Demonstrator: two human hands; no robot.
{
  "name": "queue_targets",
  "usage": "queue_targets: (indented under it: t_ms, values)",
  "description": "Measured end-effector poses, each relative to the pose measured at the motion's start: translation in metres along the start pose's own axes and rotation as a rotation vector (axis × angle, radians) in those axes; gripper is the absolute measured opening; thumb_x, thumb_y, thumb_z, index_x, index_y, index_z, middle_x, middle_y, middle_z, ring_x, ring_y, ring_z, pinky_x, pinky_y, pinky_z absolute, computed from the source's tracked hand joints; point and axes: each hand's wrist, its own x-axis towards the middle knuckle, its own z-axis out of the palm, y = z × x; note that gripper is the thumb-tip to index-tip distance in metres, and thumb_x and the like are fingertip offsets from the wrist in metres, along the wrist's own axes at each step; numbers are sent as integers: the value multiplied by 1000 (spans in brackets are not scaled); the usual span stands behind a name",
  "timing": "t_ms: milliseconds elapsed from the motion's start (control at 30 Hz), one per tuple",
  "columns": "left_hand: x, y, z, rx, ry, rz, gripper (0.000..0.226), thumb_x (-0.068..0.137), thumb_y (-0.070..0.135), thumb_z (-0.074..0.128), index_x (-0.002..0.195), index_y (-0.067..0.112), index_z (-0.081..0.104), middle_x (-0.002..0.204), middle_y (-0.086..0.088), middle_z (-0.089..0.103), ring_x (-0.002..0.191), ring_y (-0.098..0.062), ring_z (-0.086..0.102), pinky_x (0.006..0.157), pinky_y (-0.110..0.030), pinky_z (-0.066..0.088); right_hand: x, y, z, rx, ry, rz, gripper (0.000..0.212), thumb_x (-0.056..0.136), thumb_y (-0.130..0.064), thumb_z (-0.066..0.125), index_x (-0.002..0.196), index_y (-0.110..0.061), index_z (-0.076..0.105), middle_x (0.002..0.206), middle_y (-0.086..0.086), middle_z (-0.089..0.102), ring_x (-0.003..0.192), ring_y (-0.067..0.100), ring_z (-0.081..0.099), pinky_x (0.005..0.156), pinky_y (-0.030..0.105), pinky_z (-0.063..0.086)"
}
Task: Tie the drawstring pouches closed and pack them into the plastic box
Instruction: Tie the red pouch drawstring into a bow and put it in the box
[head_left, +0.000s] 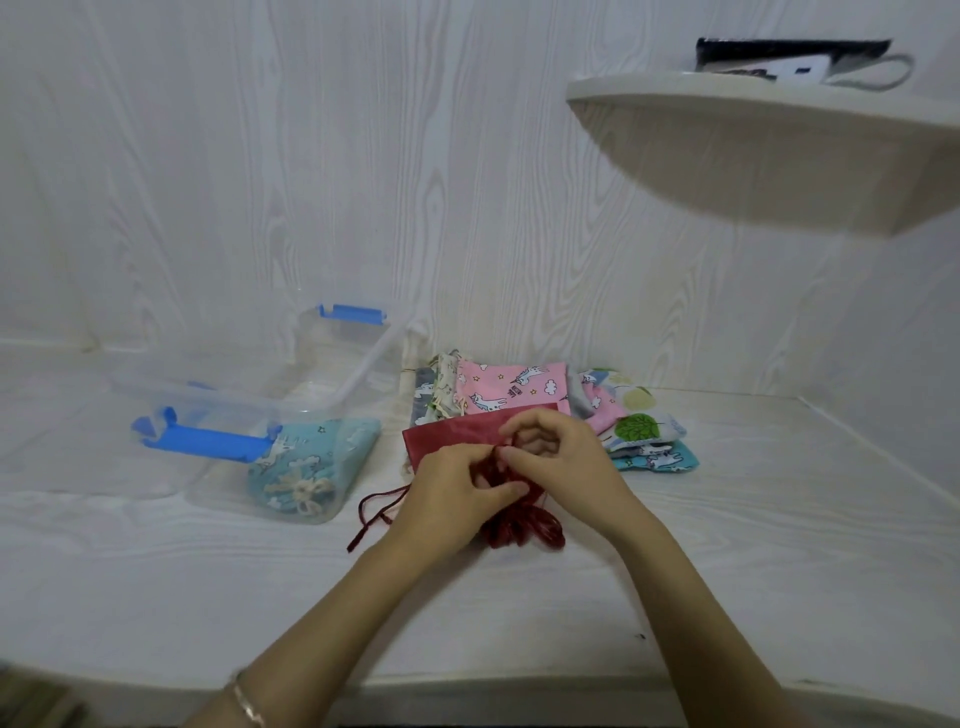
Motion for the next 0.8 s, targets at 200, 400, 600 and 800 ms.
queue_targets:
  t_ms: [200,400,600,800]
  values:
    - [6,-11,2,-272,54,-189,14,83,20,73,69,21,71,52,11,61,51,-2,52,56,-20,44,1,12,2,160,25,172,17,85,-5,68,99,-13,69,96,8,73,81,7,65,69,13,48]
    - [9,-15,4,-447,58,-324,18,90,12,64,74,10,73,56,0,64,52,-6,57,51,-15,46,-11,23,7,121,-94,238,17,79,-13,78,96,-11,75,85,3,76,78,8,70,71,15,51]
    - [9,-14,6,-381,69,-314,17,89,19,65,78,13,76,70,-9,72,58,-10,59,60,-25,50,-16,29,19,-51,-63,128,11,80,-30,78,82,-19,79,70,10,72,61,11,54,59,28,40]
    - [4,-19,2,-426,106,-392,12,88,18,67,80,21,76,67,-2,70,63,-11,62,67,-26,53,-15,31,21,100,18,192,11,87,-17,71,80,-12,79,78,2,76,74,8,69,72,22,52]
